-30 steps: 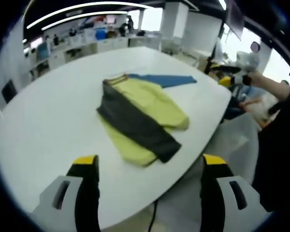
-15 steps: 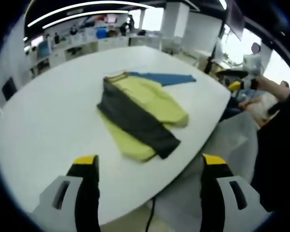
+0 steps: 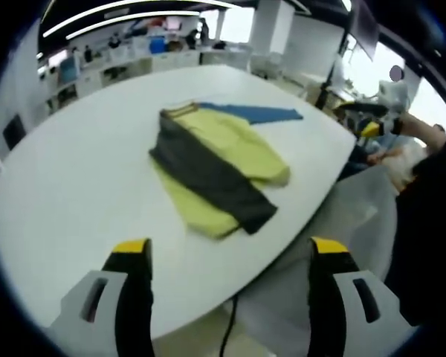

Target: Fold the garment on the visible template until the final outline fits inside the template.

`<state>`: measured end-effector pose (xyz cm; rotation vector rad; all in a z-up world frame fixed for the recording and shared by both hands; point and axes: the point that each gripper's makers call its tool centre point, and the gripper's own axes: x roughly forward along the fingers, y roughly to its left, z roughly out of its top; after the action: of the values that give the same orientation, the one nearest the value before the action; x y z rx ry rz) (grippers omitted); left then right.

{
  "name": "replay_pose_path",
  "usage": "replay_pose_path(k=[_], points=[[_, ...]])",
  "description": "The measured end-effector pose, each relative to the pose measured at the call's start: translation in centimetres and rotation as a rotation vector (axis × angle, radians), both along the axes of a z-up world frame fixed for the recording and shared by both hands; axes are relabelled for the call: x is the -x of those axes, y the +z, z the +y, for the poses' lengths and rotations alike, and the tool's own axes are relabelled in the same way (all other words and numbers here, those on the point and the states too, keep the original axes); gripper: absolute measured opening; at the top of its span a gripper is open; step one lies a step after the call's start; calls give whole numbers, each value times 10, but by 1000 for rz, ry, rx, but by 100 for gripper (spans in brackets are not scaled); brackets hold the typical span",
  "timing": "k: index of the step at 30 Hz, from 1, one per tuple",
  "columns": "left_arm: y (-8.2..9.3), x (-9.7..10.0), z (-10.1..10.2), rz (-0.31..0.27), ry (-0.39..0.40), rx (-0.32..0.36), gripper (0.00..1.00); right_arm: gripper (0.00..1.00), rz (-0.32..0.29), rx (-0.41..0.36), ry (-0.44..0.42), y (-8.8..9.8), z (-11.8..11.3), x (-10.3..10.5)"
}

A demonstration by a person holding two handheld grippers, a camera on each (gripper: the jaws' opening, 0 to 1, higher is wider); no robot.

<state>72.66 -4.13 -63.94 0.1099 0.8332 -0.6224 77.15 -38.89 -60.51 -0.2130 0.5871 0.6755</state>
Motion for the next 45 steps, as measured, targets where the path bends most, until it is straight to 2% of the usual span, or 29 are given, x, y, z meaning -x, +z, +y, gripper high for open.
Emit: replay_pose_path(k=[10, 22, 29, 37, 45], points=[[-4, 3, 0, 5, -6, -15, 83, 100, 18, 8, 6, -4, 0, 1], [-9, 2, -11, 15, -35, -22, 83, 100, 34, 5, -5, -8, -2, 6], [-19, 1, -32, 22, -81, -19, 82, 100, 32, 3, -8, -8, -3, 8], [-37, -10, -54, 22, -134, 9, 78, 100, 36, 5, -18, -9, -6, 9], [-53, -22, -79, 23, -212, -14, 74, 100, 38, 7, -19, -9, -10, 9]])
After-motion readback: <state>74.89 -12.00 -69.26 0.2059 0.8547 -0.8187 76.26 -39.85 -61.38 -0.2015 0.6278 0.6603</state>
